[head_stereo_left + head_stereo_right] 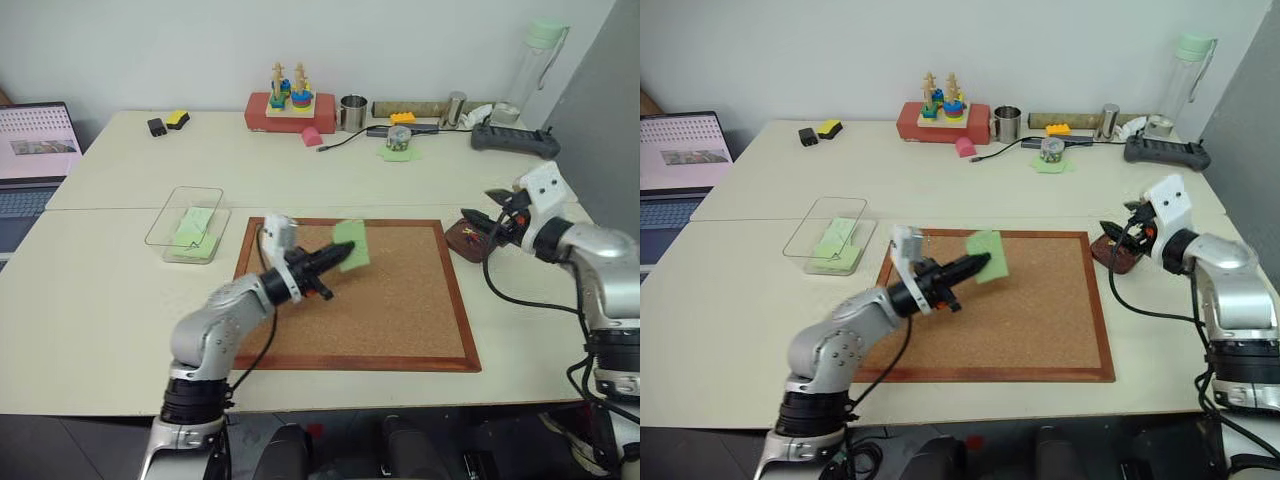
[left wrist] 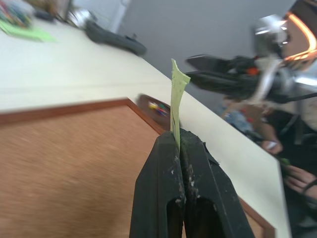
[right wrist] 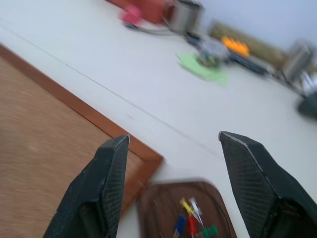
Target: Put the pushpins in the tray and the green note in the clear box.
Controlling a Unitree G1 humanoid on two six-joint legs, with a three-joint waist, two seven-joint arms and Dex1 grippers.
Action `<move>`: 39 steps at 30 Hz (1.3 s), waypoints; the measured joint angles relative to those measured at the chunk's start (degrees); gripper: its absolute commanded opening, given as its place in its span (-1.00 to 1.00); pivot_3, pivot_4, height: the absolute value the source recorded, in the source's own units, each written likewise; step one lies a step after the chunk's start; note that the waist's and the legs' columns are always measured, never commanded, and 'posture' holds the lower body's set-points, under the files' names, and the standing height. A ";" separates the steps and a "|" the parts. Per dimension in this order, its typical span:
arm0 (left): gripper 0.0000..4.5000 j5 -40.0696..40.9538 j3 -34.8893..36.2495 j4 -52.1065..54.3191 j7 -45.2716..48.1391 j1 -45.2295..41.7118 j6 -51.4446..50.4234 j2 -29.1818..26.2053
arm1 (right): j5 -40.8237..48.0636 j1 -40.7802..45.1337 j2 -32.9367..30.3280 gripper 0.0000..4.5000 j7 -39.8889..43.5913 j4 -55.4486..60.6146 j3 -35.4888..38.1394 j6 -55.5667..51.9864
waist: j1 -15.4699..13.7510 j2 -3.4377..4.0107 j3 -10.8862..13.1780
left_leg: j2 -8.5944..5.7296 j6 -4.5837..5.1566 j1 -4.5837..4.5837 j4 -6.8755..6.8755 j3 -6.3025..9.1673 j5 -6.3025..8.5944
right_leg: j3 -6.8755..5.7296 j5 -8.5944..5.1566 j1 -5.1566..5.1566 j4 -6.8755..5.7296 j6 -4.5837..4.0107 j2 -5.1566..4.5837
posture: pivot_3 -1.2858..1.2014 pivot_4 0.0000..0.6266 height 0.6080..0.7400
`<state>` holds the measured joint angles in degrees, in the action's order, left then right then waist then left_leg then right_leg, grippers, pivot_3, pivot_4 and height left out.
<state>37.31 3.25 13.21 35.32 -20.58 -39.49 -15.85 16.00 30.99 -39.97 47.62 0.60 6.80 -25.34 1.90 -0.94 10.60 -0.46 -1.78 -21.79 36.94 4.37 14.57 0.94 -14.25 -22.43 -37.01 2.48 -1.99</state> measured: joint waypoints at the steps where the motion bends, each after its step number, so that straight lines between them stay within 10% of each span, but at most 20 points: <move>1: -1.00 -0.28 0.64 0.93 -0.58 0.07 0.27 -0.37 | 2.06 0.45 0.04 0.34 2.31 2.33 -0.68 -0.49 | -0.07 0.00 0.00 | 0.01 0.00 0.02 0.02 0.04 0.00 | -0.03 0.00 0.05 -0.01 0.01 0.00 | 0.03 -0.52 1.00; 17: -1.00 -16.99 16.71 -3.22 -16.49 -0.98 4.97 -21.78 | 16.09 13.26 2.26 0.34 9.08 10.34 -8.26 -15.00 | -0.73 -0.12 0.17 | 0.01 -0.01 -0.66 0.03 0.11 -0.01 | -0.02 0.16 -0.67 -0.05 -0.14 -0.26 | 0.03 -0.52 1.00; 30: -1.00 -24.19 12.65 -27.52 -14.36 -10.23 11.50 -24.21 | 16.02 11.16 0.32 0.34 12.32 12.71 -10.66 -14.96 | -0.85 -0.12 0.17 | 0.02 -0.02 -1.03 0.04 0.09 -0.01 | -0.11 0.20 -1.00 -0.10 -0.14 -0.25 | 0.03 -0.52 1.00; 39: -0.23 -24.78 12.21 -29.88 -12.07 -11.23 12.73 -24.23 | 16.12 10.15 -0.05 0.36 12.26 13.66 -10.66 -15.27 | -0.41 -0.12 0.17 | 0.03 -0.02 -1.04 0.06 0.09 -0.02 | -0.10 0.20 -1.05 -0.20 -0.14 -0.25 | 0.03 -0.52 1.00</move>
<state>12.54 15.46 -16.66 23.25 -31.81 -26.76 -40.08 32.12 41.14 -40.02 59.88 14.26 -3.86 -40.61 1.50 -1.05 10.77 -0.43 -1.81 -22.82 36.99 4.46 14.55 0.84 -14.05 -23.49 -37.21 2.34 -2.24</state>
